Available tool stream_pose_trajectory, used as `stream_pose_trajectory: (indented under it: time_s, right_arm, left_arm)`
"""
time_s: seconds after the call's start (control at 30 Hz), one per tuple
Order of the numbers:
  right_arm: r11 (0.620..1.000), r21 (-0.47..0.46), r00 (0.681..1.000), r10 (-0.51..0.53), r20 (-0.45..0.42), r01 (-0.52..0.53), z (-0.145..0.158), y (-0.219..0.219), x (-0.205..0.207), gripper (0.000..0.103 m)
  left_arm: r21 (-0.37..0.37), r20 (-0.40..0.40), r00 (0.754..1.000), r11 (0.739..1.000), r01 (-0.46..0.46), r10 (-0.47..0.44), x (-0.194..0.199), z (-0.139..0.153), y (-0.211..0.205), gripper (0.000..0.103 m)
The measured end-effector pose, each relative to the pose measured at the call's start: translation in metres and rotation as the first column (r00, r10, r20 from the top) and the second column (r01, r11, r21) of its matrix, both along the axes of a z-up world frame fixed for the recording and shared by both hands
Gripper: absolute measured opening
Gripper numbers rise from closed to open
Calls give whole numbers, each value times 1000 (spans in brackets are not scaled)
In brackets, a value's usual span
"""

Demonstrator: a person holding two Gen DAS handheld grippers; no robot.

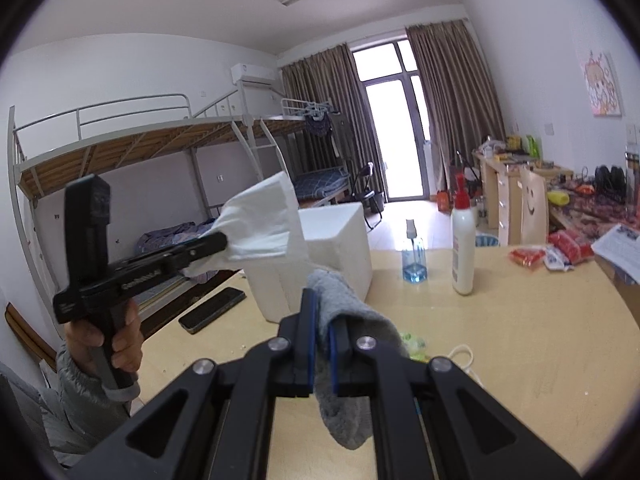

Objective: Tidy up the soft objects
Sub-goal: 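Close the left gripper on the white cloth and lift it, then carry the cloth over the foam box and release it inside with the left gripper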

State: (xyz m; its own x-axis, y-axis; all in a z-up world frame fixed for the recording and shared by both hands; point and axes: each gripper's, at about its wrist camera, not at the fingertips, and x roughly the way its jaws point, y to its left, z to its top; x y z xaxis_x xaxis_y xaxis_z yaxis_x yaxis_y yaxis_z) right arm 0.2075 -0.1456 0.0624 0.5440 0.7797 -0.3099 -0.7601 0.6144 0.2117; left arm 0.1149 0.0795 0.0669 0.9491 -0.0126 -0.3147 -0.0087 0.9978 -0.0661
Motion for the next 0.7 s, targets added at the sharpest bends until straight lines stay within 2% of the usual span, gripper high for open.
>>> stream_pose_trajectory:
  time_s: [0.07, 0.17, 0.27, 0.37, 0.5, 0.7]
  right_arm:
    - [1000, -2, 1000, 8, 22, -8, 4, 5, -3, 8]
    - [1000, -1, 998, 21, 54, -21, 9, 14, -8, 8]
    - [1000, -4, 996, 20, 89, -20, 14, 27, -14, 8]
    - [1000, -11, 993, 20, 119, -19, 19, 39, -19, 8]
    - [1000, -24, 983, -1, 183, 6, 25, 51, -26, 8]
    - [999, -29, 980, 36, 196, -31, 27, 66, -30, 8]
  left_arm:
    - [0, 24, 999, 999, -36, 36, -5, 3, -1, 6]
    - [38, 51, 995, 995, -91, 89, -14, 7, -5, 6]
    - [55, 48, 992, 991, -120, 117, -20, 9, -6, 6]
    - [85, 79, 981, 979, -187, 180, -28, 12, -4, 6]
    - [91, 98, 970, 969, -231, 222, -34, 14, 0, 6]
    - [100, 109, 957, 955, -279, 268, -44, 11, 7, 6]
